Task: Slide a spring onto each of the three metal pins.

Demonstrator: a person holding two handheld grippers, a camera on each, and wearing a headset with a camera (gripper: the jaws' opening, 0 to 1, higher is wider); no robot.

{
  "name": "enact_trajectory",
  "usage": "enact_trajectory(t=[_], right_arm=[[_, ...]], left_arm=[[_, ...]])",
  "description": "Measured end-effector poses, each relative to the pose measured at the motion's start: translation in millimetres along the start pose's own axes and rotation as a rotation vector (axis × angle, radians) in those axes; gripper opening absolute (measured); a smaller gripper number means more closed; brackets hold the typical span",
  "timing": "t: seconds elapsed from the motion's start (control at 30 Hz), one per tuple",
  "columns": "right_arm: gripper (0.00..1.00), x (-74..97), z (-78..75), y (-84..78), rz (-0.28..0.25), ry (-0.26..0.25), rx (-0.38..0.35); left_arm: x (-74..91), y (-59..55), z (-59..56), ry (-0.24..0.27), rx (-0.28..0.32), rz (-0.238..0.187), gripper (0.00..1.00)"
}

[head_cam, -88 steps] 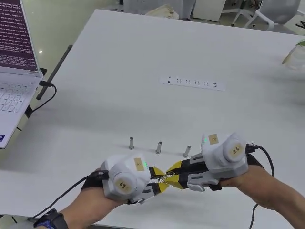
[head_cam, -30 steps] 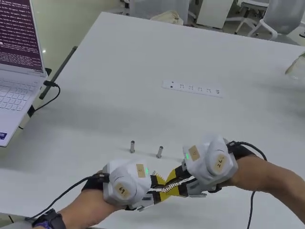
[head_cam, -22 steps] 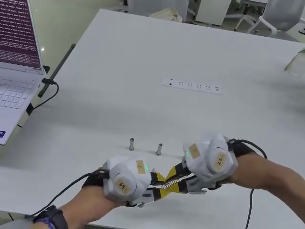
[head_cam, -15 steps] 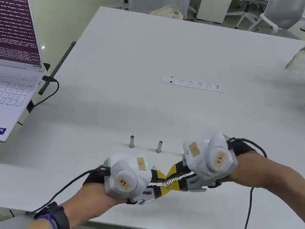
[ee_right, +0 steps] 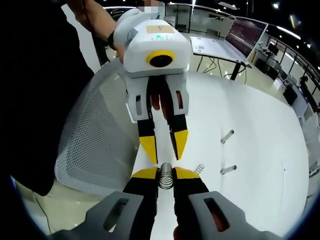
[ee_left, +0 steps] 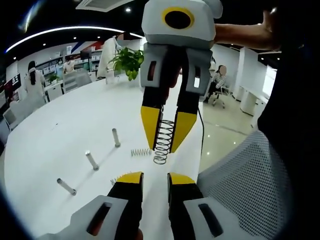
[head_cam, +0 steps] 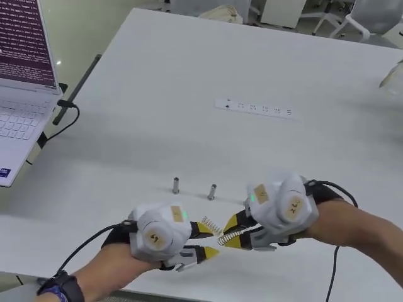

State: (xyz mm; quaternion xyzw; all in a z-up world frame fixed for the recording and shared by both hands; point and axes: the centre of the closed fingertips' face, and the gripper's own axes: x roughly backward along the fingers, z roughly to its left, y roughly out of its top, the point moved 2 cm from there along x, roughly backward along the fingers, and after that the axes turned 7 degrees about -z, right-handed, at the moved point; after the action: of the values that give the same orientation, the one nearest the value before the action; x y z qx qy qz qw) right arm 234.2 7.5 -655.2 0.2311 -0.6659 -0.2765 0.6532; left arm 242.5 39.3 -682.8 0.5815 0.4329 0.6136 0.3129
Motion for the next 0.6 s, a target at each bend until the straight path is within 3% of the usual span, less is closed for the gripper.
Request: enact_trajectory(t=[0.17,0.6], right_arm=[[0.08,1.3,-1.2,-4.8,0.004,-0.008,-0.011],[0.08,7.1,-7.6,-13.1,0.012,-0.026,-0.033]], left_arm=[[9.0,-6.6,7.6,0.043,0.038,-0.001,0.14],[35.3,-11.0,32.9,0.157,0.100,-0.029,0.18]])
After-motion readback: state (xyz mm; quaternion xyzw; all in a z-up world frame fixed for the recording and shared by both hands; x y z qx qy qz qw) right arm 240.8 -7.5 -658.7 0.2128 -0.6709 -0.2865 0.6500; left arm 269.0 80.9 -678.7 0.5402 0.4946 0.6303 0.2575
